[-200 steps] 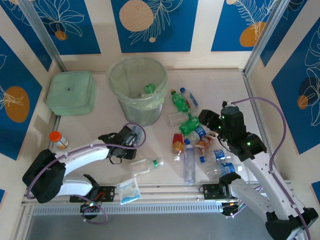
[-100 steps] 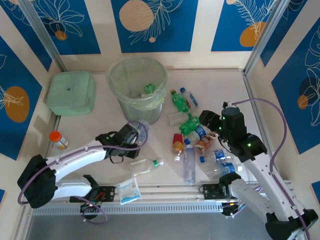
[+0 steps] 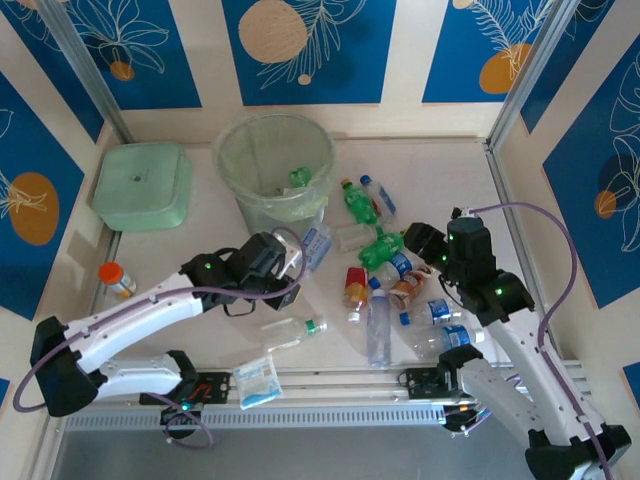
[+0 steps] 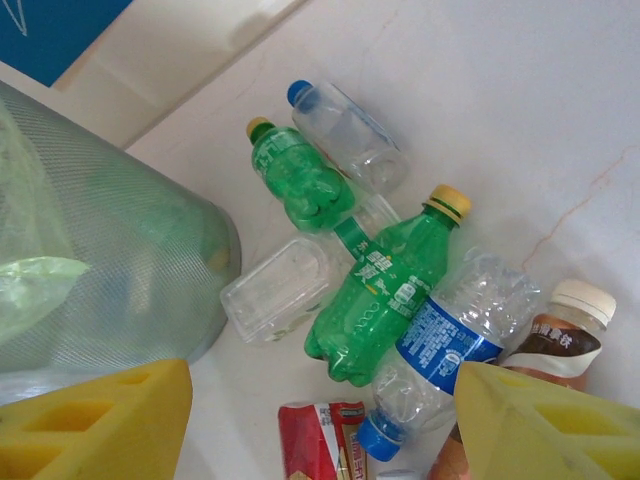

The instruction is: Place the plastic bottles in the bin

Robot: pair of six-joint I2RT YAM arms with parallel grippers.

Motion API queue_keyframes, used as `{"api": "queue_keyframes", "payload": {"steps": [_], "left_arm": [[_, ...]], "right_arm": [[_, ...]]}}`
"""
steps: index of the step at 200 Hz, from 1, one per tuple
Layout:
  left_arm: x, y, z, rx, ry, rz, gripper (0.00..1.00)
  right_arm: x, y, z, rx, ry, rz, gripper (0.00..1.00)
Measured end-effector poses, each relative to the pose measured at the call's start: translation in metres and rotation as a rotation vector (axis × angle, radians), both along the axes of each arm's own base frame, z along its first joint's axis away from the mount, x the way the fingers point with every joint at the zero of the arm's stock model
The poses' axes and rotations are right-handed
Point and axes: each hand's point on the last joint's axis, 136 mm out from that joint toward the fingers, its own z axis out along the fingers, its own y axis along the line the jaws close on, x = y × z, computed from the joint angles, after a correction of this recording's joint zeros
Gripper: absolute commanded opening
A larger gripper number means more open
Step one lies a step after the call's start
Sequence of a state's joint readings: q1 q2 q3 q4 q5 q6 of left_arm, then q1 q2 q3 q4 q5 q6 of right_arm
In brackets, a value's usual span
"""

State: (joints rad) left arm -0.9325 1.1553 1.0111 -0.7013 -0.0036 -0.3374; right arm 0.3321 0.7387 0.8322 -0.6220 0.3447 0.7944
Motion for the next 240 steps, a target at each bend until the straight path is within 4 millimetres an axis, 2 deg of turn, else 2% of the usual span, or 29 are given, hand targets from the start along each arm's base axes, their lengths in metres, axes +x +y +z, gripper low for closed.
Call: {"api": "queue_keyframes", "payload": {"steps": [39,73,94,113,140,164,197,240], "left_arm": [[0.001,-0.018,0.065,-0.111,-0.068,-0.063,0.0],[0.008,-0.028,0.133,-0.195,-0.16,-0.086,0.0],[0.02,-0.028,0.172,-0.204,-0.245,-0.06,0.0],[0.039,-0.026,0.192,-0.172,-0.315,-0.01,0.0],[0.071,-0.024,0.192,-0.099,-0.339,0.058,0.0],[0.112,-0.017,0.182,-0.038,-0.321,0.139,0.0],[0.168,0.009,0.169,0.015,-0.296,0.26,0.0],[0.201,0.037,0.151,0.037,-0.243,0.34,0.0]], "right_arm": [[0.0,0.0,-0.008,0.013,0.025,-0.003,0.7],[0.0,0.0,-0.008,0.022,0.029,-0.002,0.7],[0.0,0.0,-0.008,0.028,0.03,-0.004,0.7],[-0.001,0.001,-0.008,0.032,0.031,-0.003,0.7],[-0.001,0.001,-0.009,0.037,0.033,-0.003,0.7],[-0.001,0.003,-0.008,0.047,0.036,0.006,0.7],[-0.002,0.005,-0.009,0.053,0.038,0.013,0.7],[-0.003,0.005,-0.007,0.057,0.034,0.011,0.7]]}}
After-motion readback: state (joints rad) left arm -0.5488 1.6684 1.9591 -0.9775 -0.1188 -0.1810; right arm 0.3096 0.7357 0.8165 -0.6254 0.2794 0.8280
